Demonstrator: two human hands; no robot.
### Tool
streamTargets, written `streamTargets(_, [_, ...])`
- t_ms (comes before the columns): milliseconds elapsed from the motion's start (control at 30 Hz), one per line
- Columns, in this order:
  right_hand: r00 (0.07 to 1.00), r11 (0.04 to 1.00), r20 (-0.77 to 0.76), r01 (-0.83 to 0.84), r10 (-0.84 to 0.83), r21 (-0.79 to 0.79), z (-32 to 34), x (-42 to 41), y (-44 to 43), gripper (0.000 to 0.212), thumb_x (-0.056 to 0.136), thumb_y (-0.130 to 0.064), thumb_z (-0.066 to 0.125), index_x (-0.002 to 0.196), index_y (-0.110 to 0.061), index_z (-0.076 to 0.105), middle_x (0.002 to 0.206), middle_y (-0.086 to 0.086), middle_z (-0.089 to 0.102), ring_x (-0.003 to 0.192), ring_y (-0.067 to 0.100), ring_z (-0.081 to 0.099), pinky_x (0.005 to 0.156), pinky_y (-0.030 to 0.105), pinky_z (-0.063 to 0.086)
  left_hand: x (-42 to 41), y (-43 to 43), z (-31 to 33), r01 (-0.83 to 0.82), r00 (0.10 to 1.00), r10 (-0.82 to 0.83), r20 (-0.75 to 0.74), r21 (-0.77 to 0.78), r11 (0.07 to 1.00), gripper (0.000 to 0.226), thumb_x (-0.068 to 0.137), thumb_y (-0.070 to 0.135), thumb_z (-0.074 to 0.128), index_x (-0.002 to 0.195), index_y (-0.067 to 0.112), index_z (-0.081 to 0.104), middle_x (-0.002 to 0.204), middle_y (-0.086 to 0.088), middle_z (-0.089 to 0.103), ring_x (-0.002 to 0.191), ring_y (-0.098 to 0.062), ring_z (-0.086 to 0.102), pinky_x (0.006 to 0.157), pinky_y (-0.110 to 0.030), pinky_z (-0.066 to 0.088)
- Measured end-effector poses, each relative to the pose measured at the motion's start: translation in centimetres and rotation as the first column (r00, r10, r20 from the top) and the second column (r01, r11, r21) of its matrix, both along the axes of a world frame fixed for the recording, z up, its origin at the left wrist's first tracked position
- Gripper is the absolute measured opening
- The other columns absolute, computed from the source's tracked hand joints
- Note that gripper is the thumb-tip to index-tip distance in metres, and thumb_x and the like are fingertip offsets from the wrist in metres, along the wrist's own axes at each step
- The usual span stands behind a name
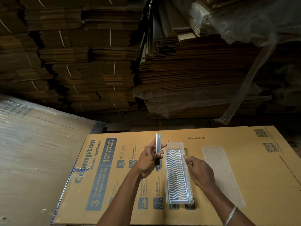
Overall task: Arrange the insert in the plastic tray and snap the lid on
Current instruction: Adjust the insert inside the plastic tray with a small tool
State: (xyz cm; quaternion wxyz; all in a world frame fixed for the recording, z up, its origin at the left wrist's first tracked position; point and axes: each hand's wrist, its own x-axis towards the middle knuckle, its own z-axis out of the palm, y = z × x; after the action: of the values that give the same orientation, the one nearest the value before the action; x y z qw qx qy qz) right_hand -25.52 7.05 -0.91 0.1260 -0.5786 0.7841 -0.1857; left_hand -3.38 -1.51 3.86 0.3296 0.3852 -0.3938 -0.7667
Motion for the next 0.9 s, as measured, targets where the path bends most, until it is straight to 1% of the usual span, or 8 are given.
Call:
streamTargets(200, [1.0, 1.0, -0.002, 0.018, -0.018, 0.007, -0.2, -0.1, 0.6, 0.069, 0.092, -0.072, 0.012, 0.085, -0.025, 0.062, 0.068, -0.009, 0.058, 0.064, 0.012, 0.059, 0.054, 0.032, 0.048, -1.1, 0.7, -0.8, -0.168, 0.986, 0.165, 0.037, 0.109, 0.98, 0.043, 0.106, 0.009, 0.041, 0.148, 0.015, 0.044, 0.121, -0.018, 0.07, 0.075, -0.015, 0.058, 0.078, -0.03, 0.055])
streamTargets(300, [1.0, 1.0, -0.002, 0.019, -0.019, 0.016, -0.2, -0.3, 0.8, 0.069, 0.093, -0.069, 0.015, 0.091, -0.023, 0.066, 0.072, -0.007, 0.063, 0.065, 0.013, 0.059, 0.053, 0.03, 0.045, -2.0, 1.5, -1.0, -0.194, 0.958, 0.18, 0.225, 0.041, 0.98, 0.025, 0.106, 0.017, 0.045, 0.122, 0.016, 0.064, 0.125, -0.013, 0.07, 0.087, -0.009, 0.068, 0.072, -0.02, 0.054])
streamTargets(400, [1.0, 0.999, 0.006, 0.029, -0.029, 0.029, -0.2, -0.7, 1.2, 0.062, 0.097, -0.062, 0.022, 0.102, -0.021, 0.068, 0.085, -0.001, 0.072, 0.069, 0.014, 0.06, 0.054, 0.028, 0.04, -2.8, 2.0, -1.7, -0.16, 0.921, 0.16, 0.356, -0.029, 0.987, 0.018, 0.101, 0.023, 0.057, 0.118, 0.017, 0.062, 0.116, -0.008, 0.075, 0.085, -0.002, 0.072, 0.059, -0.013, 0.053])
streamTargets(533, [0.998, 0.998, -0.009, 0.056, -0.056, 0.031, -0.2, -1.4, 2.0, 0.068, 0.094, -0.067, 0.014, 0.089, -0.021, 0.064, 0.073, -0.004, 0.064, 0.068, 0.016, 0.061, 0.054, 0.032, 0.043, -3.7, 2.1, -3.7, -0.103, 0.897, 0.11, 0.429, -0.039, 0.994, 0.022, 0.095, 0.017, 0.068, 0.116, 0.018, 0.06, 0.107, -0.015, 0.076, 0.1, -0.031, 0.073, 0.083, -0.043, 0.062])
streamTargets(600, [0.997, 0.997, -0.007, 0.072, -0.072, 0.035, -0.3, -1.7, 2.5, 0.067, 0.093, -0.068, 0.013, 0.084, -0.022, 0.061, 0.069, -0.007, 0.058, 0.065, 0.015, 0.059, 0.052, 0.031, 0.04, -4.5, 2.2, -4.7, -0.084, 0.86, 0.095, 0.502, -0.045, 0.995, 0.02, 0.092, 0.009, 0.07, 0.11, 0.013, 0.063, 0.099, -0.024, 0.075, 0.095, -0.039, 0.073, 0.08, -0.051, 0.063])
streamTargets(700, [0.996, 0.994, -0.009, 0.087, -0.086, 0.061, -0.4, -2.3, 3.2, 0.06, 0.095, -0.065, 0.016, 0.079, -0.024, 0.058, 0.067, -0.006, 0.057, 0.065, 0.017, 0.059, 0.054, 0.033, 0.044, -5.9, 2.1, -6.0, -0.013, 0.749, 0.042, 0.661, -0.049, 0.999, 0.016, 0.088, 0.0, 0.071, 0.092, 0.015, 0.065, 0.079, -0.013, 0.074, 0.085, -0.034, 0.075, 0.076, -0.052, 0.063])
streamTargets(800, [0.994, 0.991, -0.008, 0.106, -0.106, 0.087, -0.5, -3.1, 3.7, 0.062, 0.096, -0.065, 0.017, 0.081, -0.023, 0.06, 0.07, -0.002, 0.063, 0.068, 0.018, 0.06, 0.059, 0.036, 0.049, -7.5, 1.5, -7.5, 0.206, 0.523, 0.001, 0.852, -0.128, 0.97, 0.006, 0.088, 0.004, 0.067, 0.087, 0.007, 0.072, 0.088, -0.014, 0.077, 0.084, -0.031, 0.074, 0.074, -0.044, 0.063])
streamTargets(900, [0.993, 0.987, -0.015, 0.12, -0.12, 0.109, -0.6, -3.8, 4.3, 0.064, 0.095, -0.065, 0.016, 0.081, -0.022, 0.061, 0.072, -0.001, 0.065, 0.07, 0.02, 0.061, 0.061, 0.038, 0.05, -9.0, 1.1, -8.3, 0.318, 0.348, 0.007, 0.938, -0.125, 0.94, 0.014, 0.092, 0.007, 0.059, 0.08, 0.003, 0.063, 0.087, -0.015, 0.072, 0.084, -0.032, 0.07, 0.07, -0.04, 0.056])
